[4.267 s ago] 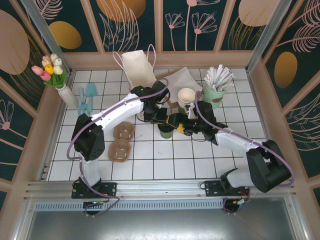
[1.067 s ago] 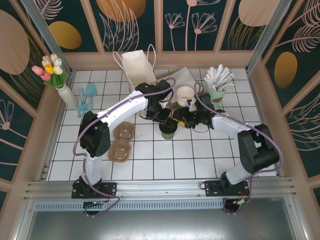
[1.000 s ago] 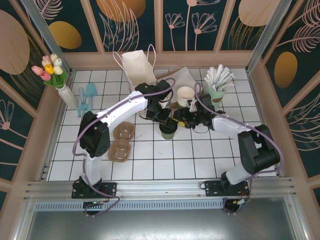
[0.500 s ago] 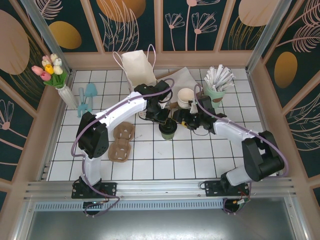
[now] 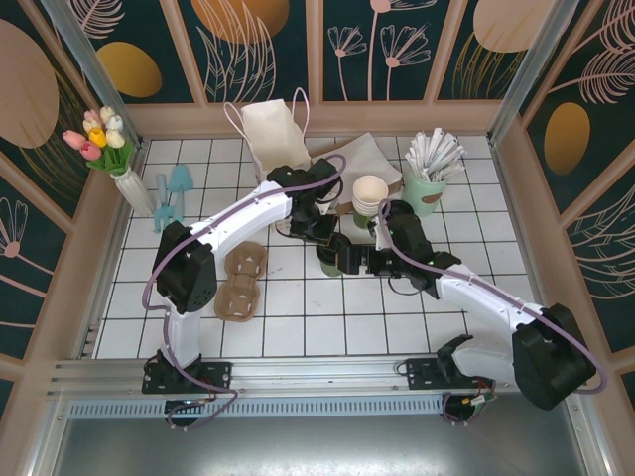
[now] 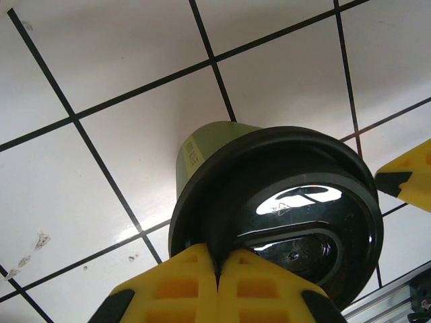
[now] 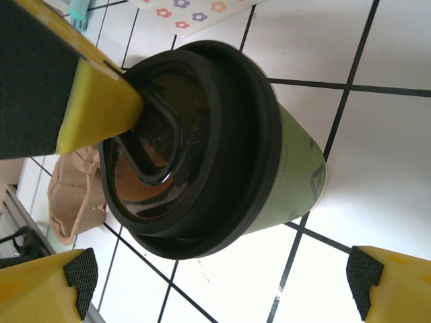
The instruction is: Pack the takeout coffee
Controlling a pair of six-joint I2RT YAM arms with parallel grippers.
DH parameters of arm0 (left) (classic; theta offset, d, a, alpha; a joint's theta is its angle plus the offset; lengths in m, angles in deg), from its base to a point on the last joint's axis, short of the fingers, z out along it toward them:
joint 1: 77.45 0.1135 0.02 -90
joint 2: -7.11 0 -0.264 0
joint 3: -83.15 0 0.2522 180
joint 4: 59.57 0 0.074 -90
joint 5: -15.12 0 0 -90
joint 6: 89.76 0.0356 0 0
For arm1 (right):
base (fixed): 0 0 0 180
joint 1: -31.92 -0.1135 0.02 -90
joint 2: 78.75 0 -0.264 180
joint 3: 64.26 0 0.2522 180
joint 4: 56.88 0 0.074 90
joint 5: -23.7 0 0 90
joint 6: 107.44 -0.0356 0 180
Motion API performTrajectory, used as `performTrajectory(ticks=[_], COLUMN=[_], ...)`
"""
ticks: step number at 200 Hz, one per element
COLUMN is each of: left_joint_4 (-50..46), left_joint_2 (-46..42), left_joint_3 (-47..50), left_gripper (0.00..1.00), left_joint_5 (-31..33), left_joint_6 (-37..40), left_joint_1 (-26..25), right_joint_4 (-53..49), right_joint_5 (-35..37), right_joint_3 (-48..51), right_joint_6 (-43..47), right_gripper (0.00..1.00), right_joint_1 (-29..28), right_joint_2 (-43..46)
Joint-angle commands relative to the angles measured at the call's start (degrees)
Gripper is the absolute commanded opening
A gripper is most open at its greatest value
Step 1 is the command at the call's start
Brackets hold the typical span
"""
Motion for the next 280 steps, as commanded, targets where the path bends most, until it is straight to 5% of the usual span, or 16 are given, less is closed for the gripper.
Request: performTrajectory(ticks=[1, 81, 123, 188, 239, 280], left_joint_4=[-1.8, -1.4, -0.7, -1.4, -7.8, -9.3], left_joint_2=[3.2, 4.0, 4.2, 4.1, 3.4, 2.2], left_joint_3=[0.6, 1.6, 4.0, 2.8, -4.2, -7.0], left_gripper=[0.0, 0.0, 0.0, 0.0, 0.0, 0.0], left_joint_5=[1.5, 0.3, -0.1, 0.9, 2.8, 2.3], left_joint_6=[-0.7, -0.2, 0.1, 0.3, 6.8, 9.3], left_joint_1=[-0.3, -0.4, -0.4, -0.4, -0.3, -0.3], right_joint_4=[0.9, -0.3, -2.3, -0.1, -1.6, -4.3], right_joint_5=[4.9, 17.9, 18.4, 7.4, -2.5, -6.8], right_joint_3=[-0.4, 0.2, 2.9, -1.3, -7.9, -10.2], right_joint_6=[2.8, -0.7, -3.8, -4.9, -13.1, -16.8], right_gripper=[0.96, 0.92, 0.91, 0.91, 0.91, 0.87], right_joint_1=[-1.3, -4.5, -4.5, -3.6, 5.0, 6.3], right_joint_2=[-1.3, -5.6, -7.6, -5.3, -3.7, -7.6])
